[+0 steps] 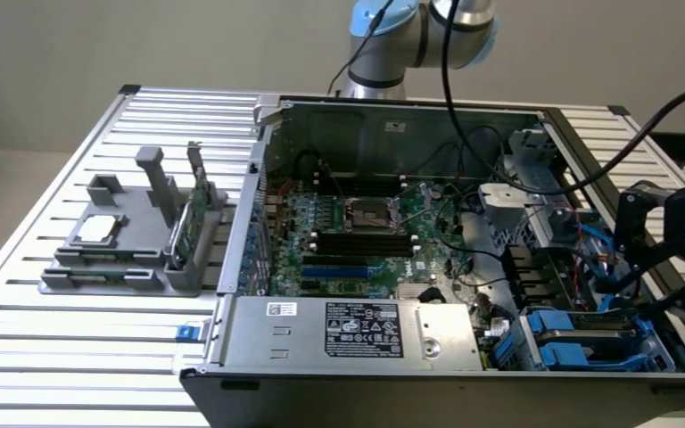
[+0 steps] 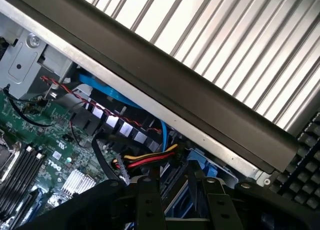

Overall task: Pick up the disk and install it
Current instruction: 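Insert the first disk wire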

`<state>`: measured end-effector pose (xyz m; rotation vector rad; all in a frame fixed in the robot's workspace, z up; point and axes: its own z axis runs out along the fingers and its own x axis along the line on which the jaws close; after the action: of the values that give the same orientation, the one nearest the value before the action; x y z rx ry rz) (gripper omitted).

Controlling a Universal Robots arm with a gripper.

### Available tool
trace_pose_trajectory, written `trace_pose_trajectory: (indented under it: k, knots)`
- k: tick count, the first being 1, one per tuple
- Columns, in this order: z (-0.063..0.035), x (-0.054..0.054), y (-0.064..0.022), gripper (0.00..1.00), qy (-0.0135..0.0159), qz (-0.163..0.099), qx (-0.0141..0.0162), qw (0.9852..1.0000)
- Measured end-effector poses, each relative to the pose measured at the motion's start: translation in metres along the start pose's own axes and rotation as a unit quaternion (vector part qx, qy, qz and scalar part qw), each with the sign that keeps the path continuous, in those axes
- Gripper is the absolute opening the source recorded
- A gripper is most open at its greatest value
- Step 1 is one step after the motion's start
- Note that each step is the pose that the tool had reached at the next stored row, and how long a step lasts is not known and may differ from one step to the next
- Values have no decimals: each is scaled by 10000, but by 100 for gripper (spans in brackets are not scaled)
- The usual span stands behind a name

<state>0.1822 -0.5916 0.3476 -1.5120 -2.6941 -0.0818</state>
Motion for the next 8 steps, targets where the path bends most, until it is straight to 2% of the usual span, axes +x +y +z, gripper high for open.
trace_pose_trajectory:
  k: [8]
  knots:
    - [26,0,-13,36,21,243,21,9997]
